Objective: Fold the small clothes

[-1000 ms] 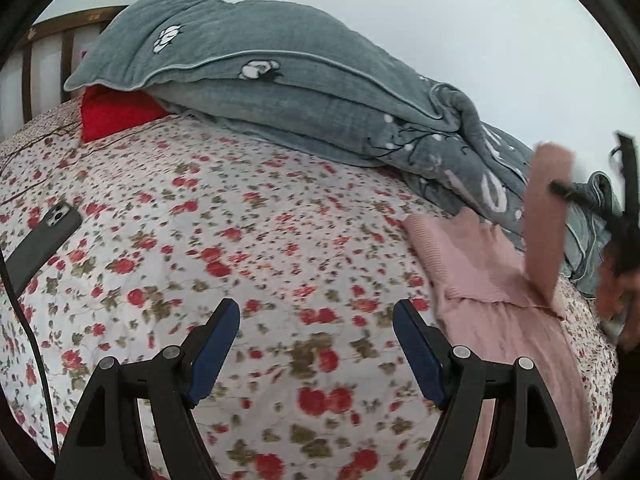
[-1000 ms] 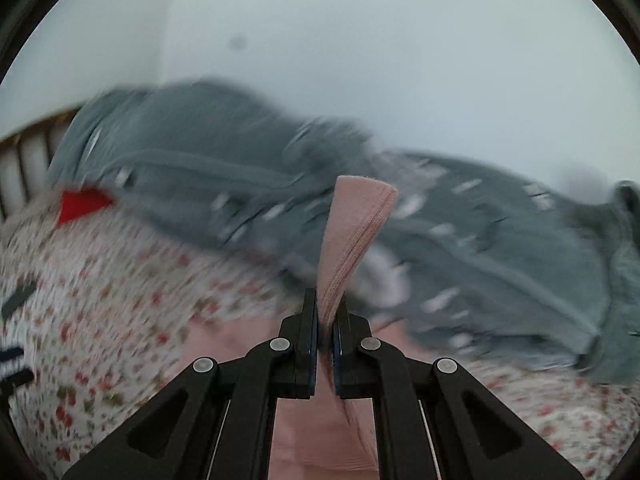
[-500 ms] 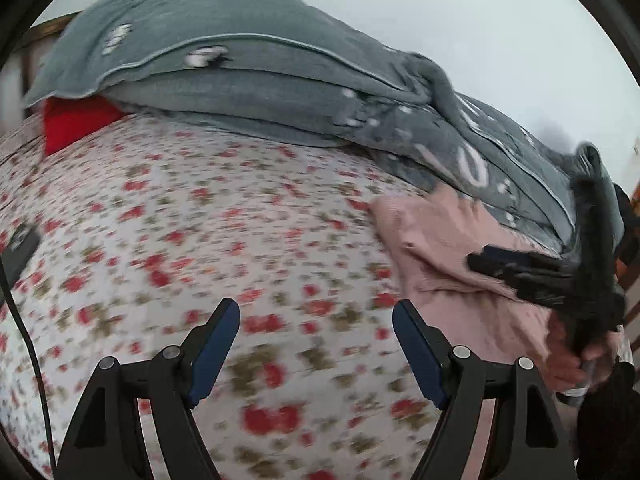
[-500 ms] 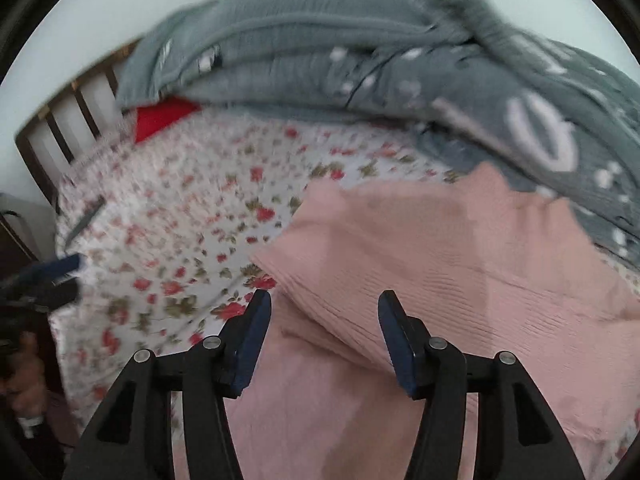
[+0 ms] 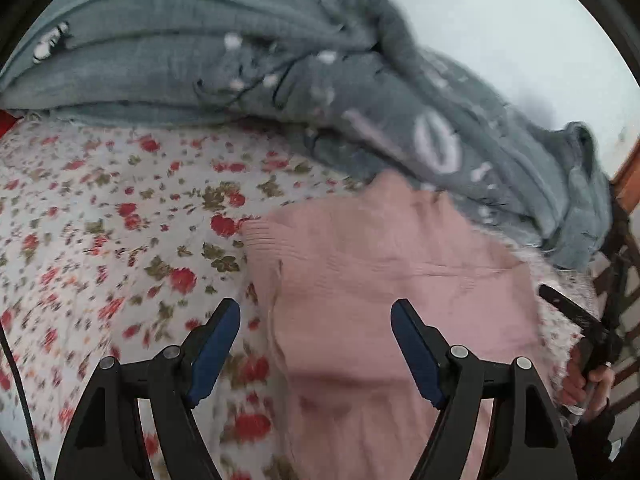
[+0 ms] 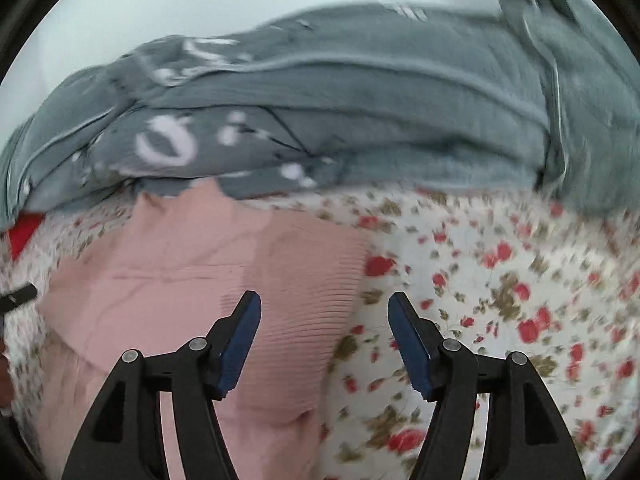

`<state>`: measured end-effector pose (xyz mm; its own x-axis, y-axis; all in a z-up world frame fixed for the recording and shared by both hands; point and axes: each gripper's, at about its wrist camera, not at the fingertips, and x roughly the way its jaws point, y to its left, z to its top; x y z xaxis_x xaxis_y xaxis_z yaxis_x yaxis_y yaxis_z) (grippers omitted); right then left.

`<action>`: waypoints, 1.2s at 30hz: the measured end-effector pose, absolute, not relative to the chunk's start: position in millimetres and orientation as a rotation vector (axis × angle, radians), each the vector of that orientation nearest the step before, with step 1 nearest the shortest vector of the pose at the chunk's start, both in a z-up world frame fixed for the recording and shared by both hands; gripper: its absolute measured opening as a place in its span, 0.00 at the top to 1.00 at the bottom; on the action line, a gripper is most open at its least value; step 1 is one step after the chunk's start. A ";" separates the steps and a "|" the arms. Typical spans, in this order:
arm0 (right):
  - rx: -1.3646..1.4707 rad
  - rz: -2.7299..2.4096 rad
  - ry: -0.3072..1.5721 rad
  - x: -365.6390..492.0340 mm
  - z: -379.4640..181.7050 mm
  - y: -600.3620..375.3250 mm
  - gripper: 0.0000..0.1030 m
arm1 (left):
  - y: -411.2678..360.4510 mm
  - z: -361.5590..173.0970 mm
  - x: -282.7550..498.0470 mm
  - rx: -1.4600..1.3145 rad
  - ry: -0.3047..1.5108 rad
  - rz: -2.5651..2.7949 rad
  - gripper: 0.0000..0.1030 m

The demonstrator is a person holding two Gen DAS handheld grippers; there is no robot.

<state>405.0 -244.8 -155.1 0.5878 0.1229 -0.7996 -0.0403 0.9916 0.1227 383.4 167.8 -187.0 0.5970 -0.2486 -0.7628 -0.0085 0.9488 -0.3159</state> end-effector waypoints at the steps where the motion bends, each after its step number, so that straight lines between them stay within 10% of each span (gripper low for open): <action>1: 0.144 0.116 0.971 414.5 -165.4 -253.9 0.37 | 167.9 -196.0 393.0 -0.318 0.948 -0.135 0.31; 6: 0.245 0.184 1.062 436.3 -196.7 -257.6 0.32 | 172.3 -227.0 417.1 -0.451 1.020 -0.156 0.48; 7: 0.243 0.193 1.059 438.9 -196.6 -256.4 0.41 | 172.8 -226.4 417.6 -0.454 0.999 -0.168 0.65; 8: 0.237 0.230 1.062 440.9 -194.7 -253.1 0.73 | 172.8 -225.1 419.8 -0.451 0.992 -0.197 0.80; 15: 0.212 0.280 0.936 423.9 -170.7 -256.0 0.80 | 169.3 -205.7 410.2 -0.355 0.908 -0.226 0.81; 22: 0.132 0.112 0.993 409.5 -162.3 -263.0 0.47 | 181.7 -217.8 400.2 -0.417 0.986 -0.118 0.48; 36: 0.041 0.048 0.915 244.9 -96.0 -268.7 0.43 | 179.9 -171.4 259.7 -0.279 0.958 -0.090 0.46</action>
<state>244.9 -268.7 -96.0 0.6085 0.0590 -0.7914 -0.0240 0.9981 0.0560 259.7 179.9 -171.4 0.5743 -0.1986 -0.7942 -0.0470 0.9605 -0.2742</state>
